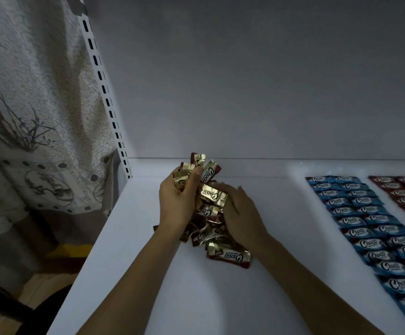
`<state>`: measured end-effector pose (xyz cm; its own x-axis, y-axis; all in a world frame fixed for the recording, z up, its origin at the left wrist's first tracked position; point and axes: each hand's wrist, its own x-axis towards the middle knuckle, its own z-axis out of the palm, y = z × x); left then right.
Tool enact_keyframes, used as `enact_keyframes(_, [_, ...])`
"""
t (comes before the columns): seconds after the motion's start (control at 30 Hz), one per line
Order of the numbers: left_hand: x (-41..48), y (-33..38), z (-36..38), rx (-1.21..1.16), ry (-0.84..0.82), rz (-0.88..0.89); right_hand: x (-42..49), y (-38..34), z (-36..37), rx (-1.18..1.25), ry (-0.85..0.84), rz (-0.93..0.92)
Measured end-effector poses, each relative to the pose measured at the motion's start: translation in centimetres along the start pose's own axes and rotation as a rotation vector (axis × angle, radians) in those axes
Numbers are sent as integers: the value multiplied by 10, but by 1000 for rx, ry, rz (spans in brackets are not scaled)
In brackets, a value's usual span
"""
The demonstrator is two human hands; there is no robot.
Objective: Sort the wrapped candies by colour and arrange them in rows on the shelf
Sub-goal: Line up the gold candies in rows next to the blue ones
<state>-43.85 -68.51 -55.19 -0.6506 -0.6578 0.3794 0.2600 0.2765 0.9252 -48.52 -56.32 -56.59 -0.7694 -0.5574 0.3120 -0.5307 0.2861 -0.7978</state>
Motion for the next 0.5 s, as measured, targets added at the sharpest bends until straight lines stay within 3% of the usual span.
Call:
enact_keyframes(0.1, [0, 9, 2, -68, 56, -62, -2, -5, -12, 210, 127, 34])
enact_keyframes(0.27, [-12, 23, 25, -181, 49, -168, -3, -26, -13, 568, 131, 89])
enact_keyframes(0.5, [-33, 36, 59, -732, -18, -613, 3, -41, 0, 699, 432, 117])
